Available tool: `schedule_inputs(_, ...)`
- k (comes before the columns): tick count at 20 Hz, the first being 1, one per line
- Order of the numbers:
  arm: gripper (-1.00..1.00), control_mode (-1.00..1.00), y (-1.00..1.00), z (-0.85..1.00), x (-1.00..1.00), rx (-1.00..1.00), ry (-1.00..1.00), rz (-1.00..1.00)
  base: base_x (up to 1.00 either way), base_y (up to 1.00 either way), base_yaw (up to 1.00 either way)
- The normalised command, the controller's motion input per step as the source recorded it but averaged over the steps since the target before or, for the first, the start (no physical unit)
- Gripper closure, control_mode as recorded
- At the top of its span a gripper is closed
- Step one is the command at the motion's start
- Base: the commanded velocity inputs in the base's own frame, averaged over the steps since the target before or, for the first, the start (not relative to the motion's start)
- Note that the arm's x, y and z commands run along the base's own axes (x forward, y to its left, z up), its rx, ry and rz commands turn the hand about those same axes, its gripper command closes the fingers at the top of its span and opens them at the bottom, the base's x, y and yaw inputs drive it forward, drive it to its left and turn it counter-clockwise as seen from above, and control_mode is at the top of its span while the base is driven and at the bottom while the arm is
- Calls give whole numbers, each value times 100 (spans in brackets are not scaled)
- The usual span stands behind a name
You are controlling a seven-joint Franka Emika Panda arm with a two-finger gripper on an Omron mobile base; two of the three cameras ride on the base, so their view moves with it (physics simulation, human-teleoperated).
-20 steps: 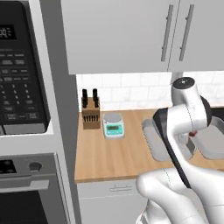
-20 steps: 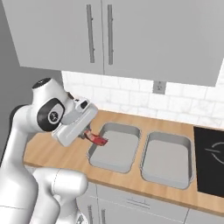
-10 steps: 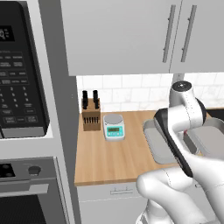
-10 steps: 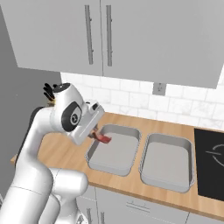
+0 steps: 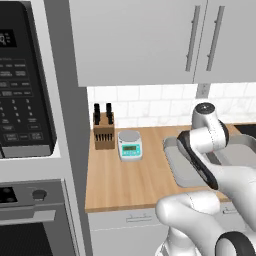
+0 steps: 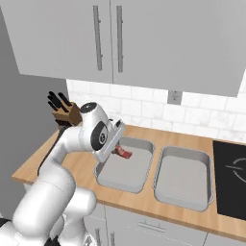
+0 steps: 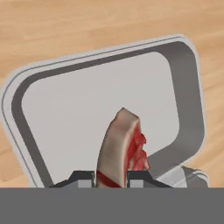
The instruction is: Place one carrot and one steak in each tupperware on the nearby counter, to pack two identical lunches.
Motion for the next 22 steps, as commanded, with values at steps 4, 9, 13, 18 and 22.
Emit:
schedule_inputs(4,100,-100,-16,-34,60,0,3,0,0,0,0)
schedule_inputs(9,100,-100,-8,-40,54,0,5,0,0,0,0)
schedule_inputs(13,100,-100,-10,-45,35,0,6,0,0,0,0)
schedule_inputs(18,100,-100,-1,-51,10,0,10,0,0,0,0)
schedule_inputs(22,100,-100,-2,-44,13,0,9,2,0,0,0)
